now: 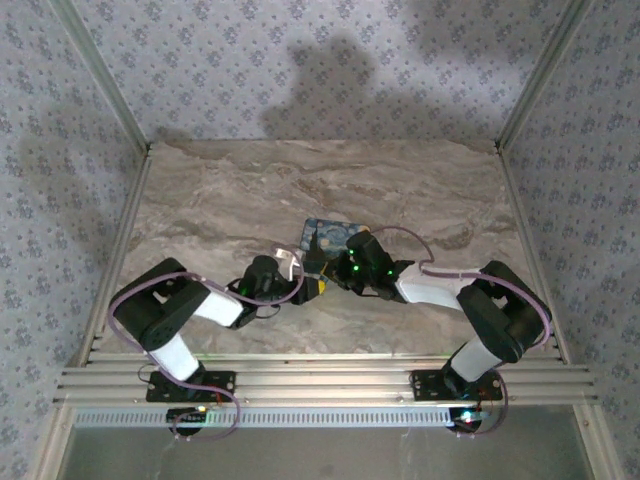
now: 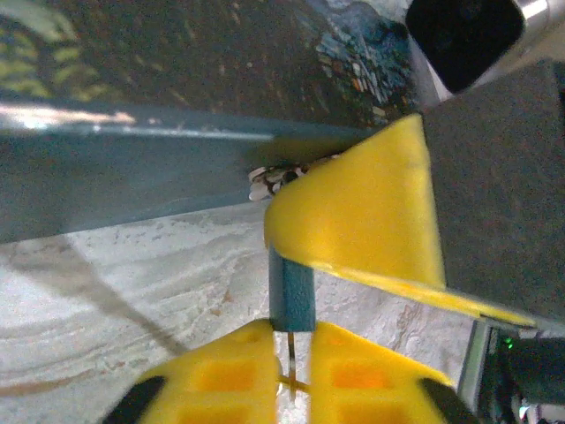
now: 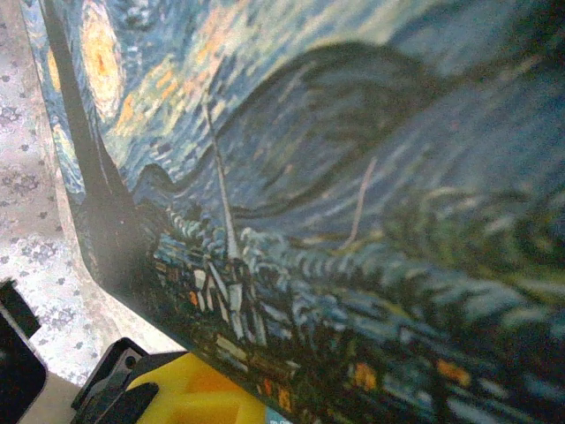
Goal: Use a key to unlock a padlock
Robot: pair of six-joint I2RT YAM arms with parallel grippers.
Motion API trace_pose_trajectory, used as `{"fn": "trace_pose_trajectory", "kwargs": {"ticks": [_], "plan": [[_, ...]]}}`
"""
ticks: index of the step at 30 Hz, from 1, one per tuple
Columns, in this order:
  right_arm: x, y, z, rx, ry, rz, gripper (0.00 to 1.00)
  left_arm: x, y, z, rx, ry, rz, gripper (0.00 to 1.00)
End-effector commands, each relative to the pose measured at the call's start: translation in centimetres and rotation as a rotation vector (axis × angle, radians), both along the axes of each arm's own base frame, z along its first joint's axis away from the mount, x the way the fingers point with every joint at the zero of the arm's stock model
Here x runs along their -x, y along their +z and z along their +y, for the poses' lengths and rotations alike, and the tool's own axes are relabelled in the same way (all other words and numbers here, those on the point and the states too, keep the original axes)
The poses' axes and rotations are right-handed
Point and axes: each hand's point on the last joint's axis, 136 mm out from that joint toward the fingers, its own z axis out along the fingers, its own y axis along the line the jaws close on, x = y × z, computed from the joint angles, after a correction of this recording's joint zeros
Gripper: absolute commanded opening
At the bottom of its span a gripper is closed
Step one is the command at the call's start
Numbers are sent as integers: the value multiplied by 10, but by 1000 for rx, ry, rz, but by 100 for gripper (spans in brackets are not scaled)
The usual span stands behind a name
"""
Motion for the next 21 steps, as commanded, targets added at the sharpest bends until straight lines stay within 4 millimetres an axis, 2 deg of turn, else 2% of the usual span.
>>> {"fn": "trace_pose_trajectory", "kwargs": {"ticks": [1,4,7,9,12,21], "plan": [[4,10,3,-40,-5,19,1,-3,12,-7,42,-9,-39,1],[4,9,-1,-33,-19,17,0,-1,10,-5,18,-9,-39,2],[4,8,-3,-29,-28,16,0,-1,10,-1,-2,0,-43,26],[4,8,-4,-27,-29,15,0,-1,8,4,-14,16,-47,36],[4,9,-4,-29,-32,15,0,-1,8,8,-18,34,-44,36],[4,11,-4,-33,-33,11,0,0,4,-2,15,-5,-7,30]]}}
